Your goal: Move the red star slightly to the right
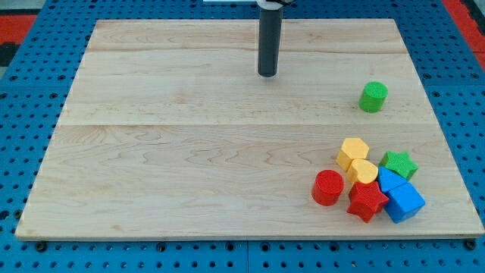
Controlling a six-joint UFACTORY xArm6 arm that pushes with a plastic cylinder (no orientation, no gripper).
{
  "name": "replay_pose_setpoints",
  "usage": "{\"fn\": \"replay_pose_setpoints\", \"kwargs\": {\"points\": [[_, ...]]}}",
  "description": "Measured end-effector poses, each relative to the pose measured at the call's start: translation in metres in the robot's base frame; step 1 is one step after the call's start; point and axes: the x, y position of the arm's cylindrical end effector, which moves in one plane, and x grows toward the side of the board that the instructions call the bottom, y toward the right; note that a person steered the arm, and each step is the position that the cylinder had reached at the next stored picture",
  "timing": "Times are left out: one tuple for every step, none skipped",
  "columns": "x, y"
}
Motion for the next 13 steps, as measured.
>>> {"fn": "replay_pose_setpoints", "kwargs": {"points": [[0.0, 0.0], [0.001, 0.0], [0.011, -0.001], [0.047, -0.009], [0.088, -0.017], [0.122, -0.031], [0.165, -0.039], [0.217, -0.045], [0.259, -0.029], [0.271, 0.037], [0.278, 0.088], [0.281, 0.102], [0.283, 0.104]]}}
